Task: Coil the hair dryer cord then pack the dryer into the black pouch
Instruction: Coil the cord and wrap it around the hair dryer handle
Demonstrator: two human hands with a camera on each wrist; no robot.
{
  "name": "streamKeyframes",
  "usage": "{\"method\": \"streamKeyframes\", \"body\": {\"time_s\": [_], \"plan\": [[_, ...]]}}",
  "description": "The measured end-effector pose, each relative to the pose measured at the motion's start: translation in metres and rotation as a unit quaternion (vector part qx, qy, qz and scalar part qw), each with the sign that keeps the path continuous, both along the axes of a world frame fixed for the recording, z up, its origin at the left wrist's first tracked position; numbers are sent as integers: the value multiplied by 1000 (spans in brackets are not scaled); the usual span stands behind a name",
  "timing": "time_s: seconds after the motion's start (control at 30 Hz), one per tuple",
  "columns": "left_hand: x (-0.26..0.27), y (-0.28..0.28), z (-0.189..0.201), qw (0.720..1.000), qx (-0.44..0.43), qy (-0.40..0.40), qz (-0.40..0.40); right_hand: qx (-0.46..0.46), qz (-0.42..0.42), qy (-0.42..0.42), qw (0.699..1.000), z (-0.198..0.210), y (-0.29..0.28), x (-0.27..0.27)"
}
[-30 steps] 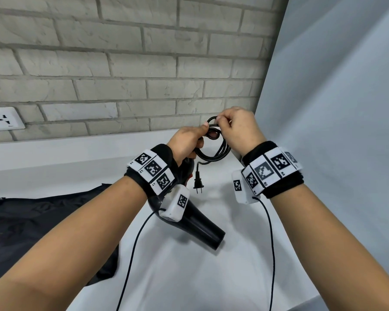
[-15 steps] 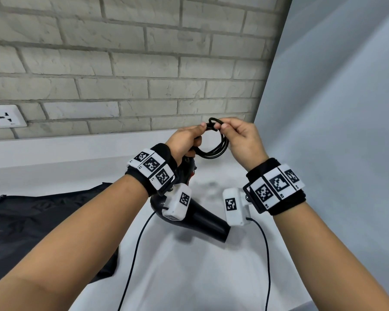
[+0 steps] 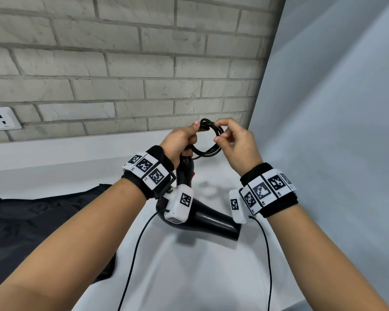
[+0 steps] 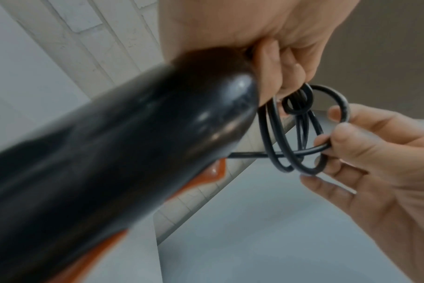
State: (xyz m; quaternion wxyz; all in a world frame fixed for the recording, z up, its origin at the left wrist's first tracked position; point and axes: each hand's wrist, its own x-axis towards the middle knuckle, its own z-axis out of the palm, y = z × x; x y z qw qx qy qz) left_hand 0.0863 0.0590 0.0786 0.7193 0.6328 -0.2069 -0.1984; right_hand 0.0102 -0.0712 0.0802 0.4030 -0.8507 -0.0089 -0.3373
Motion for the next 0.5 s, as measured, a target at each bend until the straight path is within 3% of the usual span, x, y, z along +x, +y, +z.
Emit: {"method": "streamKeyframes", "body": {"time_s": [0.23,0.5], "plan": [[-2,-3,6,1000,20,-9,-4,-74,-16,-53,996,-6,-1,3],[-4,-3,6,1000,7,-14,8,-73,100,-33,992,-3,-6,7]]}}
